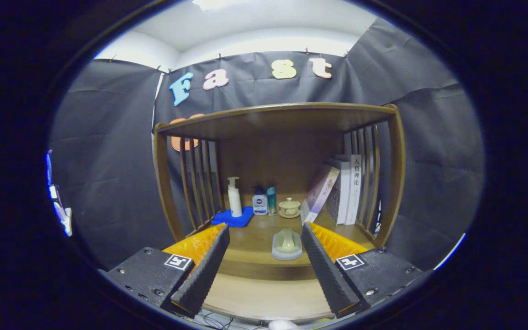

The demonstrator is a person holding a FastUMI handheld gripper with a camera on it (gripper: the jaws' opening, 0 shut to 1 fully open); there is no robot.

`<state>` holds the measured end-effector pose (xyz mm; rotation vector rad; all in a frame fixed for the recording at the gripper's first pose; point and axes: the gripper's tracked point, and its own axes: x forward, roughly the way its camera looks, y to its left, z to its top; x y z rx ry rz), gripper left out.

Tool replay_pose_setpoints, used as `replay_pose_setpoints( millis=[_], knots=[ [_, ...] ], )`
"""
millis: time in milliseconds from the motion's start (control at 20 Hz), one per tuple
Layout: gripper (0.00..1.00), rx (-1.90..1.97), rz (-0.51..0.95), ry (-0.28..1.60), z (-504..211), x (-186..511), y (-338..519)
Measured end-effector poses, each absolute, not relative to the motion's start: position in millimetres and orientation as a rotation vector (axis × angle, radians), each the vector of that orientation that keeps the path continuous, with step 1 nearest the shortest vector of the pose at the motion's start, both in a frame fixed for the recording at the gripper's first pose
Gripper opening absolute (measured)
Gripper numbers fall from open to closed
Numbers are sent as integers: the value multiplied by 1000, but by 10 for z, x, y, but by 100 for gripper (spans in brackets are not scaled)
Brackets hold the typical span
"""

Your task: Pull open the drawer, take out the items inside it, and place them on the countertop above the cabinet.

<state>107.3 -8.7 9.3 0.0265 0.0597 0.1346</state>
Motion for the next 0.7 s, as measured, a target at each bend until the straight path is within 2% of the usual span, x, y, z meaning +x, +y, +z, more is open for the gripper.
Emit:
replay_pose_setpoints(
  millis=[450,700],
  knots=[
    [99,6,67,-2,-713,464,-312],
    [99,27,59,50,-1353,302,-381]
  ],
)
